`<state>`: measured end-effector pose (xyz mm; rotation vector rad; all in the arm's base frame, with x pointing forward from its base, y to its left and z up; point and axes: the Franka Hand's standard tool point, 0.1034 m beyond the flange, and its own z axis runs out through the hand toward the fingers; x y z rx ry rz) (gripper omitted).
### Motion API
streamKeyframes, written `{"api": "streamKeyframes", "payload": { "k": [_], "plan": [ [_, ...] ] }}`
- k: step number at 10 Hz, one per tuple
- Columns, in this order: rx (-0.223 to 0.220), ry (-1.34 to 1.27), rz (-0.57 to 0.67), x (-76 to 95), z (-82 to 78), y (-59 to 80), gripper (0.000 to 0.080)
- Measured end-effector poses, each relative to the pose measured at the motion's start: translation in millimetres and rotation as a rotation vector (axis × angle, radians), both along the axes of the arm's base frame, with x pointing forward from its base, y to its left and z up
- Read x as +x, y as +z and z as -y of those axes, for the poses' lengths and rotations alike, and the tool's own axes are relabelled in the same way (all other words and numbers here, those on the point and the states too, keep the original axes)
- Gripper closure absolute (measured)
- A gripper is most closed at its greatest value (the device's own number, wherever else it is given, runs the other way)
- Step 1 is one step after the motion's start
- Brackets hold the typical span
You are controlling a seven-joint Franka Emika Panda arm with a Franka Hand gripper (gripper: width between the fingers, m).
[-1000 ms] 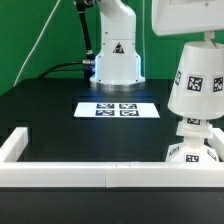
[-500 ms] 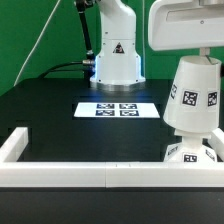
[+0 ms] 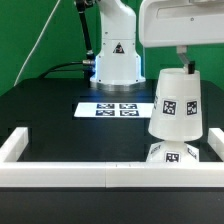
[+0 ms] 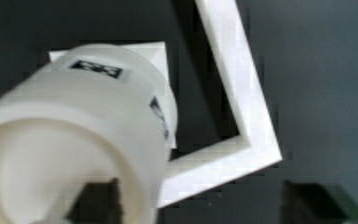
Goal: Assemble lamp
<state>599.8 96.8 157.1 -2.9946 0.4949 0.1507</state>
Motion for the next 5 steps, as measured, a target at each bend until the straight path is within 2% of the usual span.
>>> {"api": "streamKeyframes", "payload": {
  "k": [1,2,3,5],
  "plan": [
    [-0.014,0.023,-0.042,-0.9,1.4,7.1,0.0230],
    [-0.033,0.049,-0.063,0.9,-1.0,11.8,0.0230],
    [-0.061,0.065,-0.089,-0.7,-7.3,14.1,0.0128],
    [-0.121,0.056,-0.111,-4.3,-32.6,8.9,0.0101]
  ]
}}
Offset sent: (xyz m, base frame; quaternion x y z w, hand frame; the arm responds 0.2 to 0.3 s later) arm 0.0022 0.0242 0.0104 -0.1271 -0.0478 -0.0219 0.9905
